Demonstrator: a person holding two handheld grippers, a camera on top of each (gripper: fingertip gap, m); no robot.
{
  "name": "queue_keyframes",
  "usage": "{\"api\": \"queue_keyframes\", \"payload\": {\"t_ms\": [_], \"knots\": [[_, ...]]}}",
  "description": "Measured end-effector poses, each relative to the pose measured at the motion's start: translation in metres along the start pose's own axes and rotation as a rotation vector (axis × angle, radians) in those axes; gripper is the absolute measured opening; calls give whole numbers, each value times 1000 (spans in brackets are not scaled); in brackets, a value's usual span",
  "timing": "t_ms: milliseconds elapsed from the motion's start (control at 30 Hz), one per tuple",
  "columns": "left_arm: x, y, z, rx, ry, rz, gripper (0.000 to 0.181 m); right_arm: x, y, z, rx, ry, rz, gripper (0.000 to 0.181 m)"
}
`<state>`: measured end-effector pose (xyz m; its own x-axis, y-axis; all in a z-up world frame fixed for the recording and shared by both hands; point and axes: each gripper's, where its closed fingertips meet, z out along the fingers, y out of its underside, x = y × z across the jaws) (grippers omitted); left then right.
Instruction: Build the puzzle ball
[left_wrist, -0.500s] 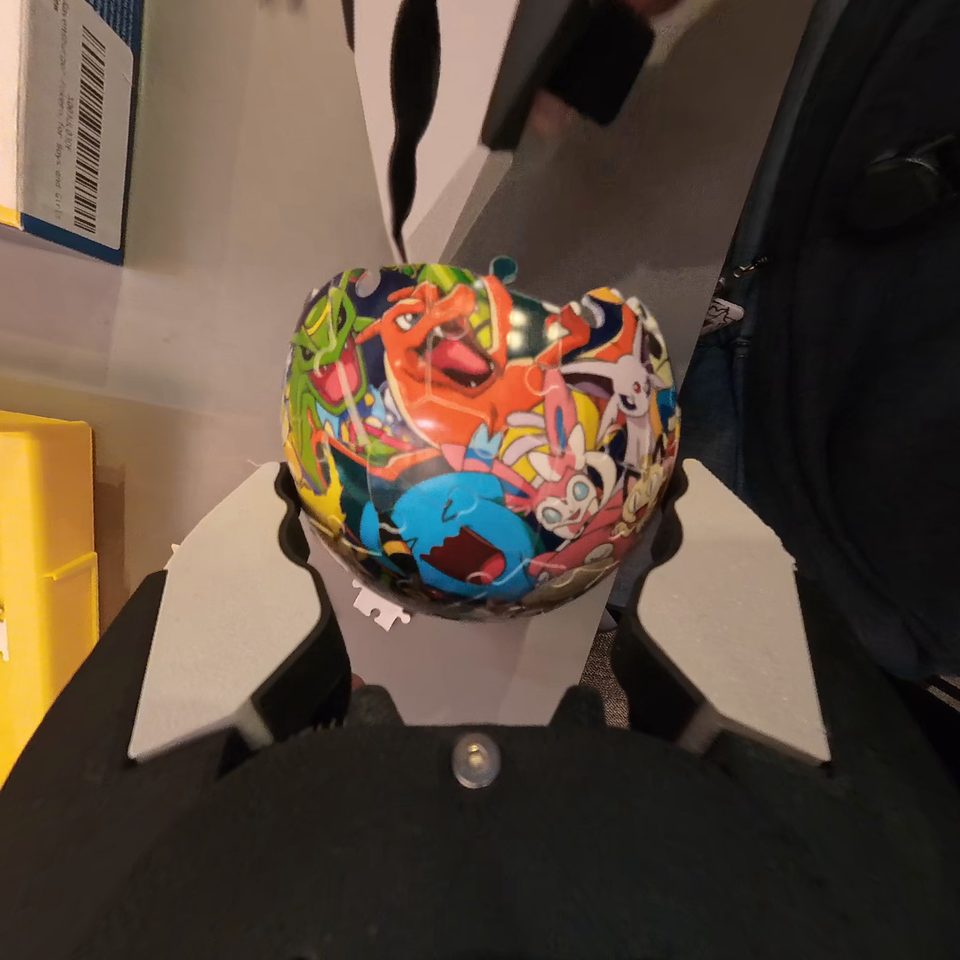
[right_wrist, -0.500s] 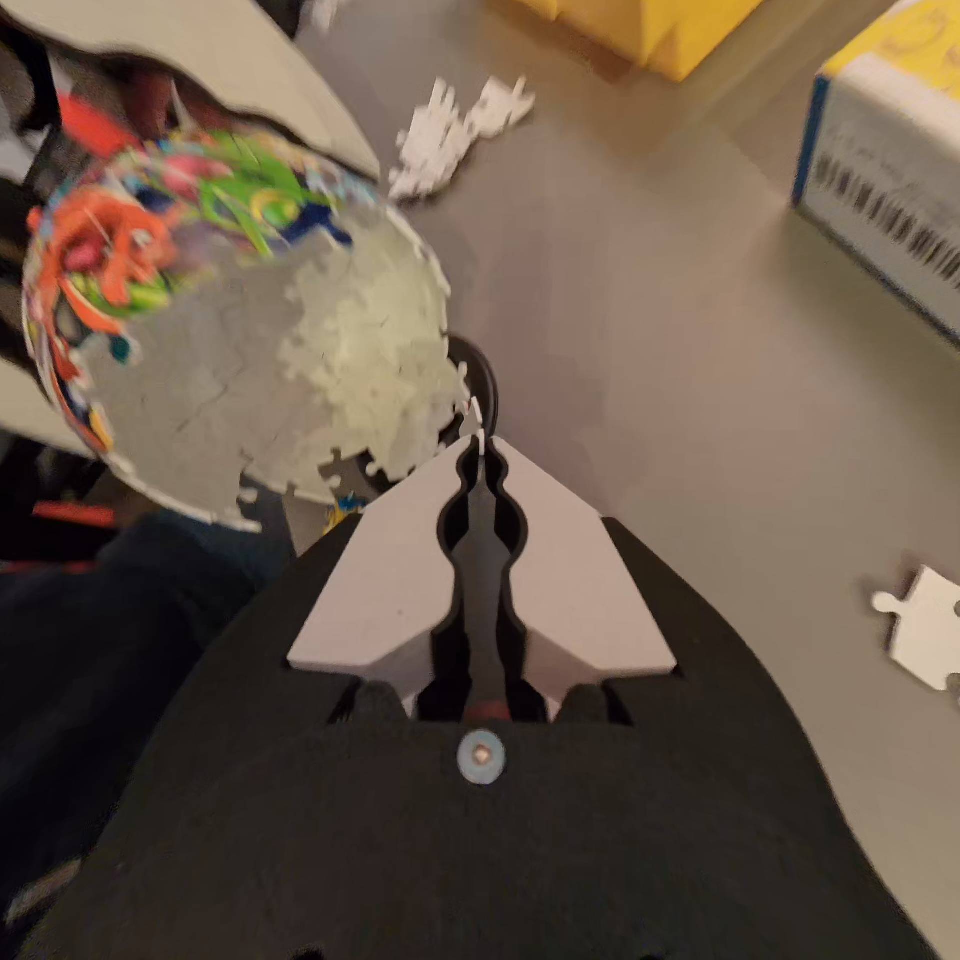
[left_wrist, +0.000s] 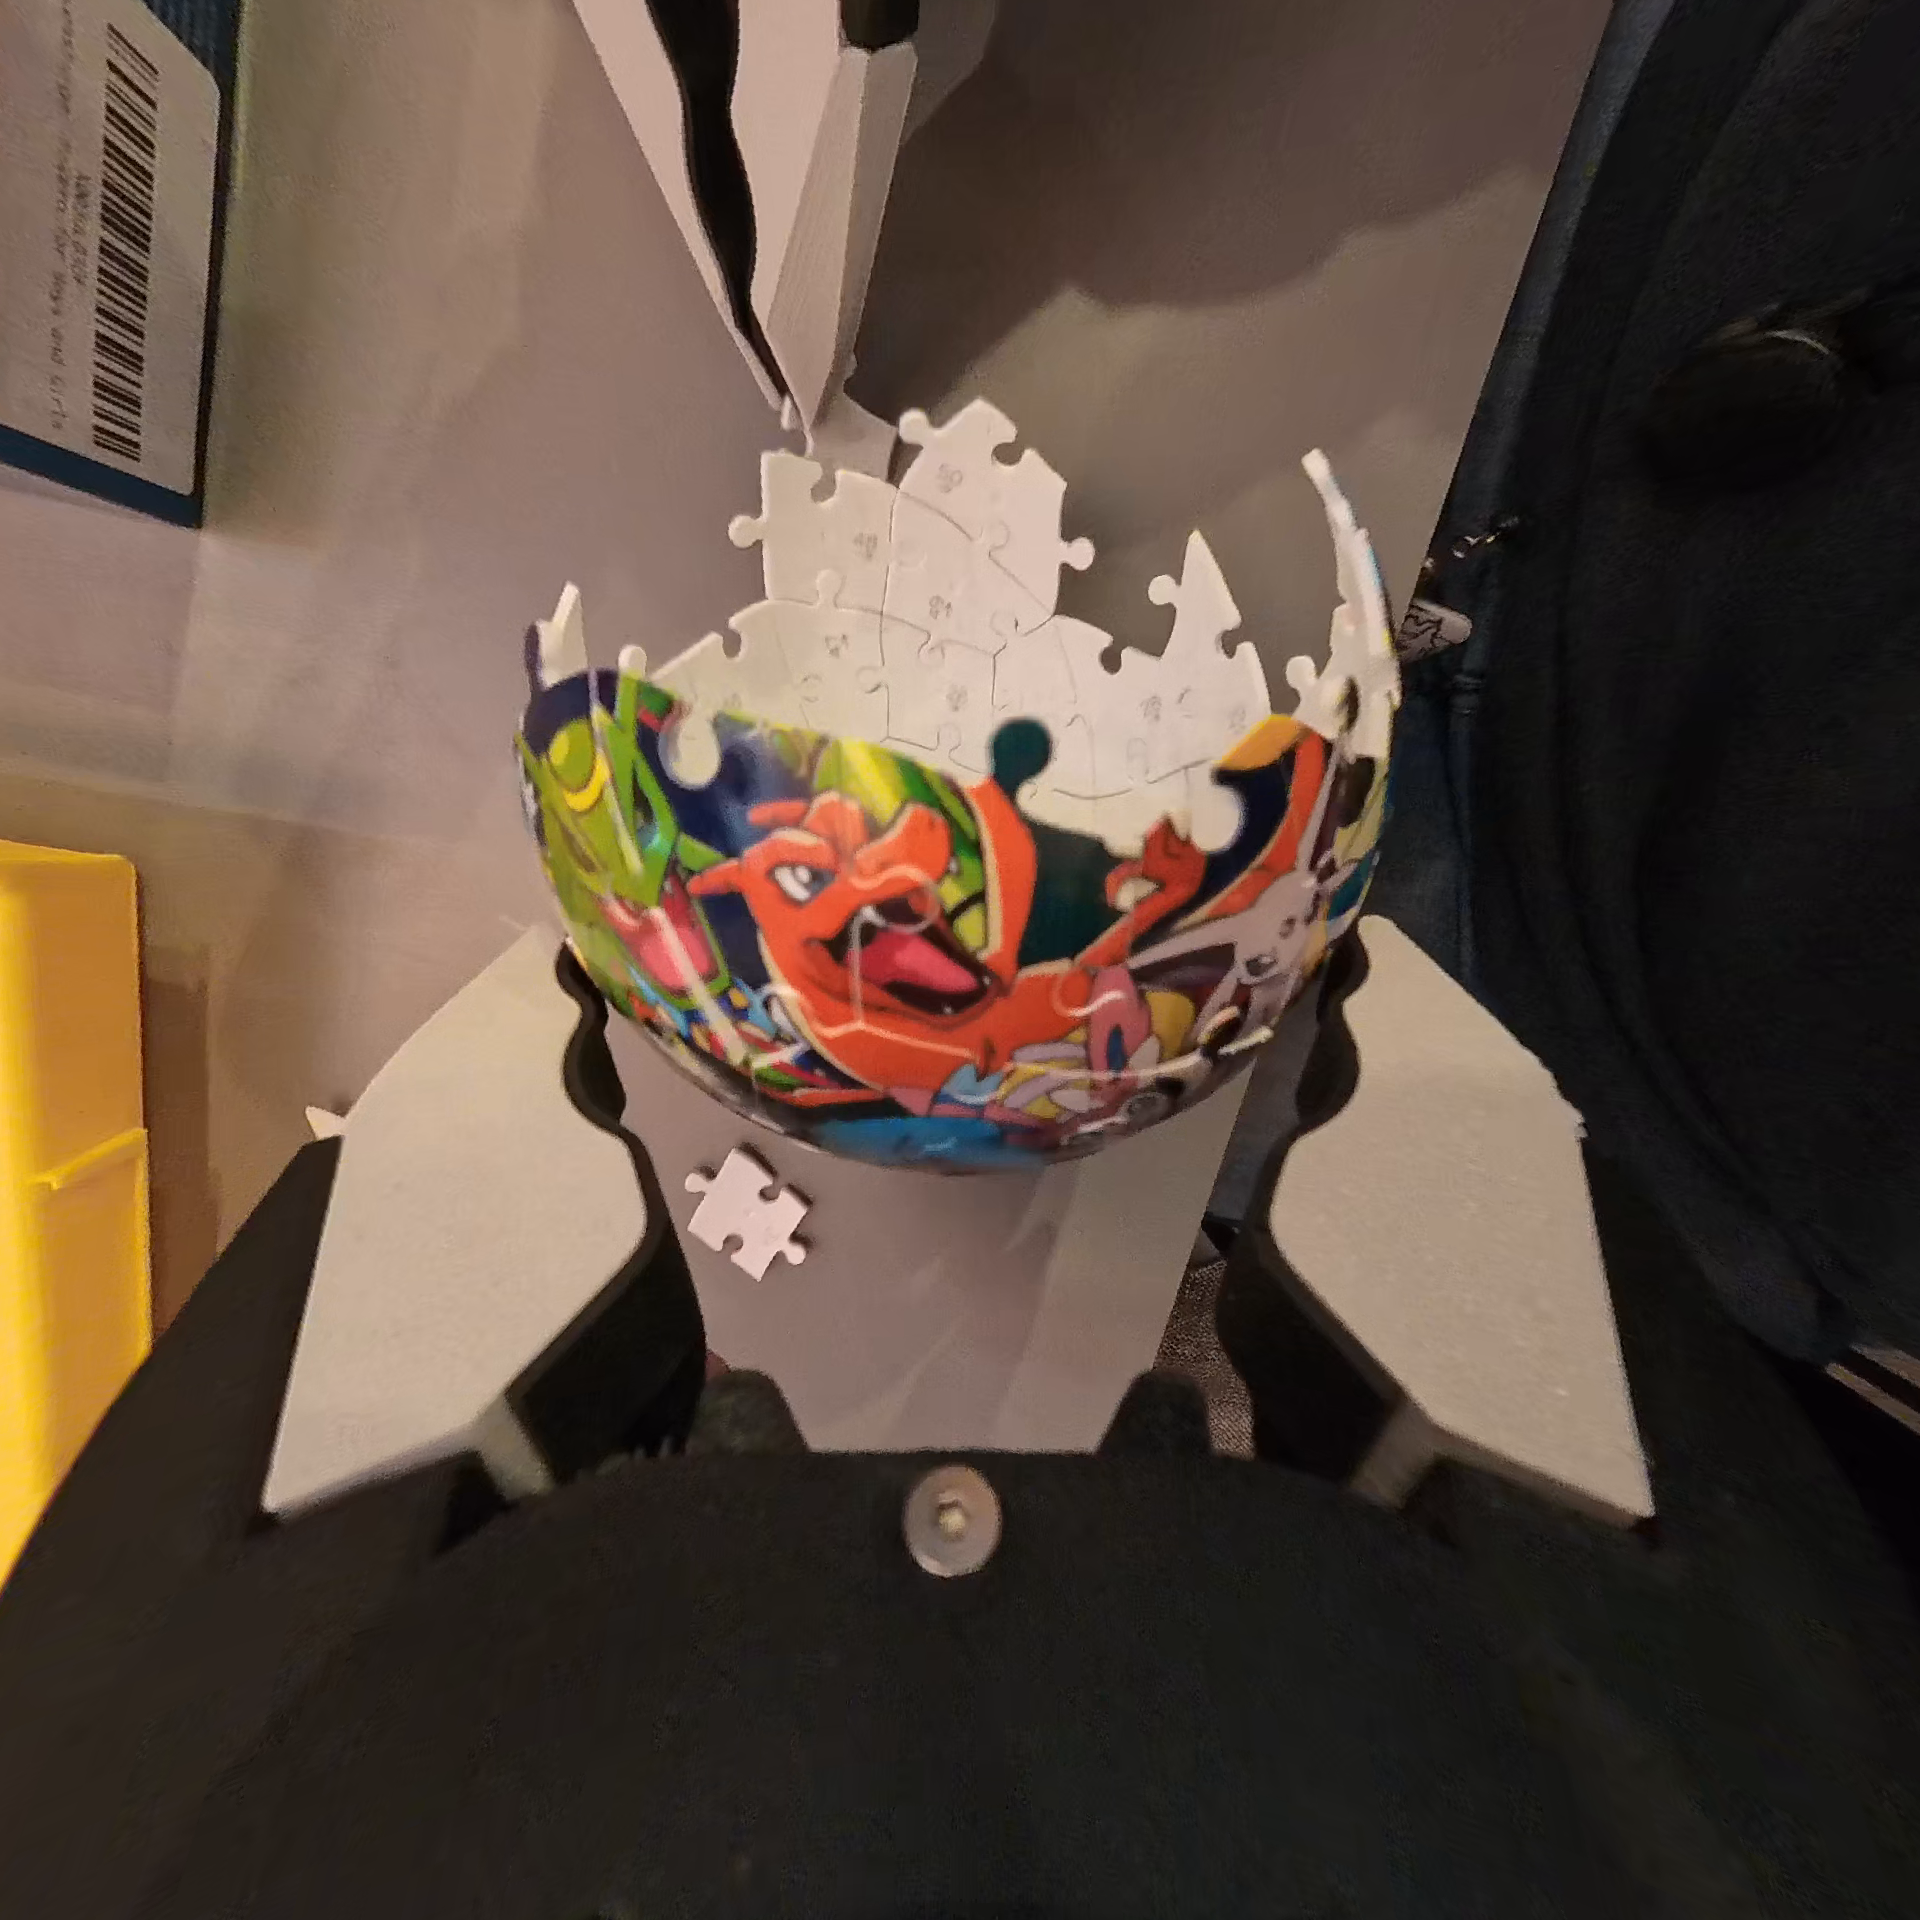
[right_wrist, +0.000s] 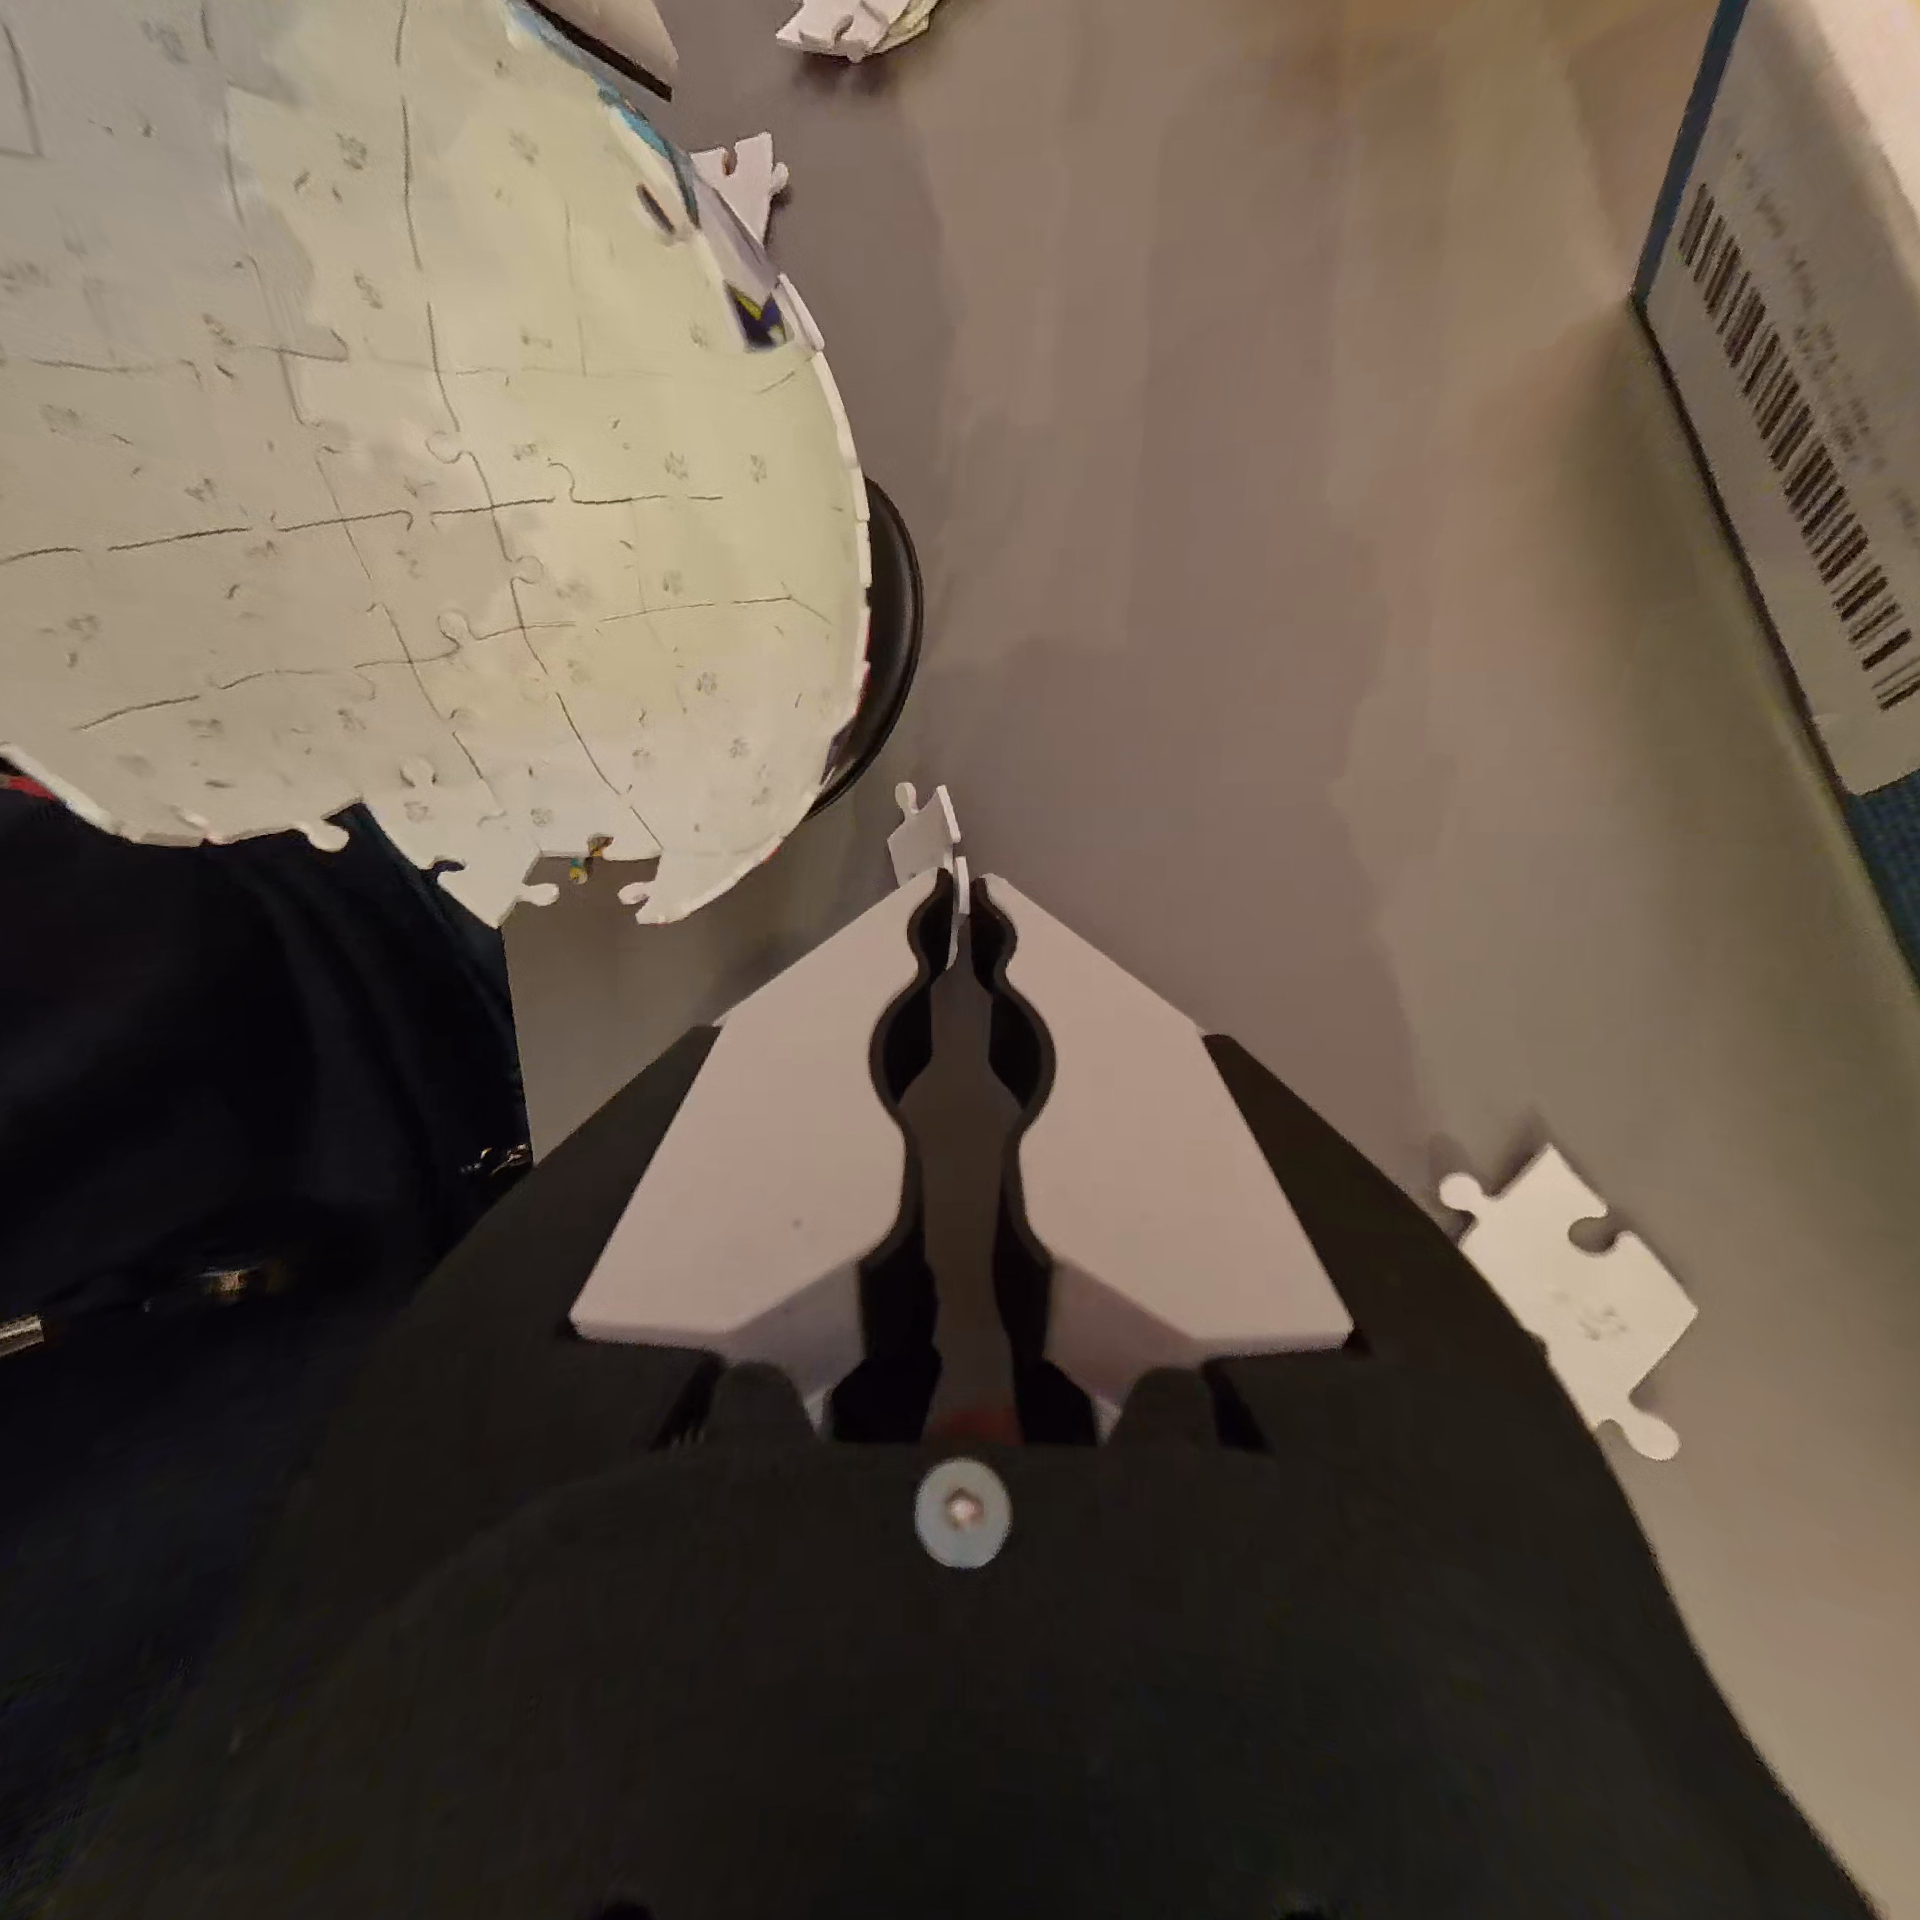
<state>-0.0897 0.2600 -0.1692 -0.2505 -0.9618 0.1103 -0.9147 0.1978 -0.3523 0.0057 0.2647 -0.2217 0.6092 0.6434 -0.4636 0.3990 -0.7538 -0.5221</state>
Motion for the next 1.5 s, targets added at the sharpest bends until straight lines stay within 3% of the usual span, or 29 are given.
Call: {"api": "queue_keyframes", "payload": {"t_ms": [167,333,500,667,967,1200,1500], "knots": [[0,0,2,13,-3,-6,127,1,8,1,-37,8,-32,6],[1,-2,2,23,-6,-1,127,8,1,-8,7,89,-49,24],[1,-2,2,34,-4,3,128,-2,19,-15,-22,123,-75,19],[1,0,3,42,-2,3,128,-11,30,-2,-47,157,-124,12],[2,1,3,51,-1,-1,127,6,12,3,-16,265,-174,8],[1,2,2,52,0,-2,127,-1,12,6,14,249,-140,18],[1,3,2,57,-4,-1,127,-1,10,8,26,271,-142,17]]}}
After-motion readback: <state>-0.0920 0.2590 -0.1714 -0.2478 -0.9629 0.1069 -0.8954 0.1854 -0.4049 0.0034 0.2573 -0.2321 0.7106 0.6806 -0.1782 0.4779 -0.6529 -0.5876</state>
